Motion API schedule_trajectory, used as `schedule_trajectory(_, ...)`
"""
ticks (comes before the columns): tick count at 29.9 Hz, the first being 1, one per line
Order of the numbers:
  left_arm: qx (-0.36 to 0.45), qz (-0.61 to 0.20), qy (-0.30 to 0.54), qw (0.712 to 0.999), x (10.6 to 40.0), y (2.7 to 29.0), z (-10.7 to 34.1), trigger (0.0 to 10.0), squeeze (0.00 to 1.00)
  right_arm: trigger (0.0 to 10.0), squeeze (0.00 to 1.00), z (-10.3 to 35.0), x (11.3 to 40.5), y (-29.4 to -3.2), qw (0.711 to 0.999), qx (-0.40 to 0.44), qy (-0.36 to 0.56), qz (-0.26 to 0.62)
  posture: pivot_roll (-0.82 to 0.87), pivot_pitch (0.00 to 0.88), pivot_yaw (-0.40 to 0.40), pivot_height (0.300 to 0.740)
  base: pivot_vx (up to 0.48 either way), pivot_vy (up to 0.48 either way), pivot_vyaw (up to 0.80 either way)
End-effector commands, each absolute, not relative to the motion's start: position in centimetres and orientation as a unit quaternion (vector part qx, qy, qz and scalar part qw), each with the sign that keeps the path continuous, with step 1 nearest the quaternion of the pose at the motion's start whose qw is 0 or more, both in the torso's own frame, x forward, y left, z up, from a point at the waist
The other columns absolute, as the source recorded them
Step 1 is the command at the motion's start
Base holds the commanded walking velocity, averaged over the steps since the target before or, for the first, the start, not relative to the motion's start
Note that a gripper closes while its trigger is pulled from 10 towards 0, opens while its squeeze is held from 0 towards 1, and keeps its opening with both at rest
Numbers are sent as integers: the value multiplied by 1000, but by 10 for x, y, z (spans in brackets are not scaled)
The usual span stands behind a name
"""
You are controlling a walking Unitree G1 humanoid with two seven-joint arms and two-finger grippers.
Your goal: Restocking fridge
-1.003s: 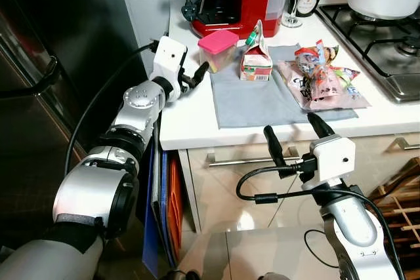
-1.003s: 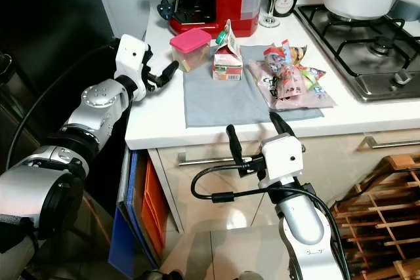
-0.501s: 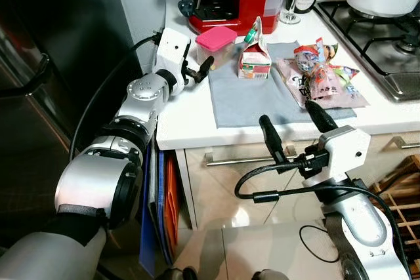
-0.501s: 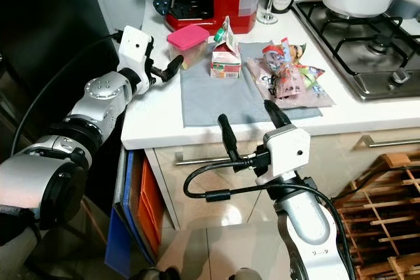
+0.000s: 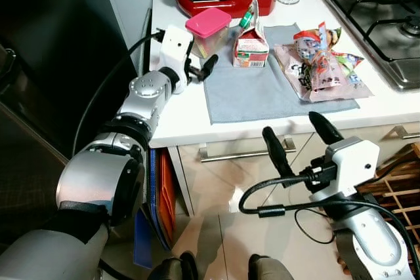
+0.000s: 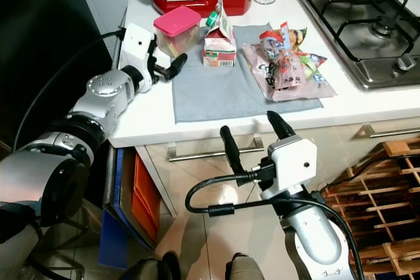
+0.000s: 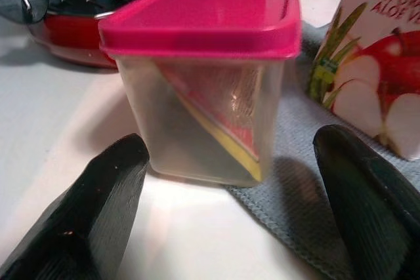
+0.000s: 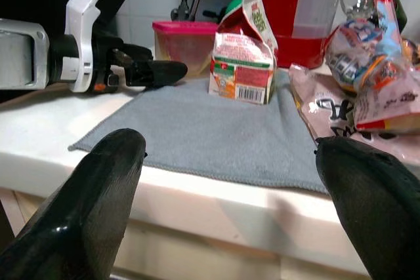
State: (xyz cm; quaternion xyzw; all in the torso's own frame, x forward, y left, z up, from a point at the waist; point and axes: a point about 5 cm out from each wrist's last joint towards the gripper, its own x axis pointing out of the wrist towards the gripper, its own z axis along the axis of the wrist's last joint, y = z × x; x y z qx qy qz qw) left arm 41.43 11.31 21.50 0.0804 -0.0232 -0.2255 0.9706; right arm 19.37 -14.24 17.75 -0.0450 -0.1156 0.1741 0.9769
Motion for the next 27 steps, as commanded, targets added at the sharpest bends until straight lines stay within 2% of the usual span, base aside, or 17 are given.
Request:
schedule_trajectory(1,86,-214,-24,973,416,118,218,10000,0,10000,0,180,189,-140,976,-42,-115,181,-350,218,74,740,0,0,0)
schedule_trajectory(10,64,-200,-38,977,417,121,225,10000,0,10000,0,179,183,-141,978,-45,-101,179,-364,237,74,740,0,0,0)
schedule_trajectory(17,79,-198,-56,975,418,117,233,10000,0,10000,0,179,180,-141,978,-46,-95,178,-369,245,78,740,0,0,0)
schedule_trajectory(18,76,-199,-58,975,418,115,234,0,0,10000,0,178,180,-141,978,-47,-94,178,-371,244,79,740,0,0,0)
schedule_trajectory(27,82,-217,-65,971,419,104,244,0,0,10000,0,178,180,-141,979,-50,-92,176,-374,231,78,740,0,0,0)
